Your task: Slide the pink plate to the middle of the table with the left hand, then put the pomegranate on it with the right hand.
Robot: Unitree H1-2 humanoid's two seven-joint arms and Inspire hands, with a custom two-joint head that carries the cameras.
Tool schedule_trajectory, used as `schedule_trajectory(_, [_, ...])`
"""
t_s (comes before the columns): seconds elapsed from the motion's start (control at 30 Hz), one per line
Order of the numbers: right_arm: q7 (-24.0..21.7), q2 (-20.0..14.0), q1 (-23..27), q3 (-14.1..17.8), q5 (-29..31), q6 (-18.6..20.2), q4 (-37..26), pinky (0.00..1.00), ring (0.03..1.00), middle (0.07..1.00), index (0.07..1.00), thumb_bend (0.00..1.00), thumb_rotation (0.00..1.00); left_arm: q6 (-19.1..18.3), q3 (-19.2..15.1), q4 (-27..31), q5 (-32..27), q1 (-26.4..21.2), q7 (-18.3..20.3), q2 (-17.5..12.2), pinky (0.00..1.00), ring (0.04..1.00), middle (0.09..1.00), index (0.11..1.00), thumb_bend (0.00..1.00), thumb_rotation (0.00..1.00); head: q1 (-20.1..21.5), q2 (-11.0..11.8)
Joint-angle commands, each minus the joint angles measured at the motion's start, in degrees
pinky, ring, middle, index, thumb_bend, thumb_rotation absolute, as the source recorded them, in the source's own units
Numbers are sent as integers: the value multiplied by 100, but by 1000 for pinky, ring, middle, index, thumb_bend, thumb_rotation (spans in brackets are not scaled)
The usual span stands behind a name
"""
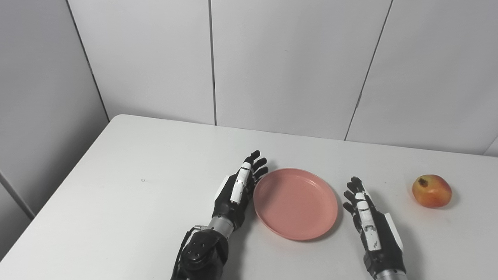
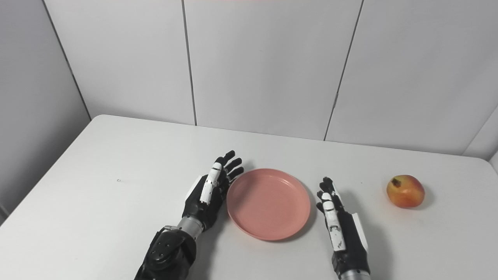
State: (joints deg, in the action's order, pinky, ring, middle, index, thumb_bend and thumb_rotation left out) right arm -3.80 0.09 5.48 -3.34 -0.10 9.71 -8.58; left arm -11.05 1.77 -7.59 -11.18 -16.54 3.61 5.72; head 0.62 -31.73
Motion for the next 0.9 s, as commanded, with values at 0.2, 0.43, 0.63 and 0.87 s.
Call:
schedule_trajectory(0.2, [60,40,217,-36,-121,47,-192,931,942,952,954,234,1000,-118,-86,140,-140,157,93,2,931,927,940,935,411,1000,111,-14])
schedule_trajectory(0.43, [87,44,246,2,-149,94,-244,936,948,957,957,248,1000,-86,-174,192,-185,236,121,-35,936,929,945,937,409,1000,444,35])
schedule_trajectory(0.63, [98,-50,269,81,-205,77,-376,965,949,954,951,293,1000,55,-272,231,-198,326,162,-32,931,925,943,935,408,1000,859,161])
schedule_trajectory(0.87, [183,-71,316,141,-303,26,-582,933,924,930,926,325,1000,48,-323,239,-256,385,220,-84,937,929,943,941,393,1000,1241,277])
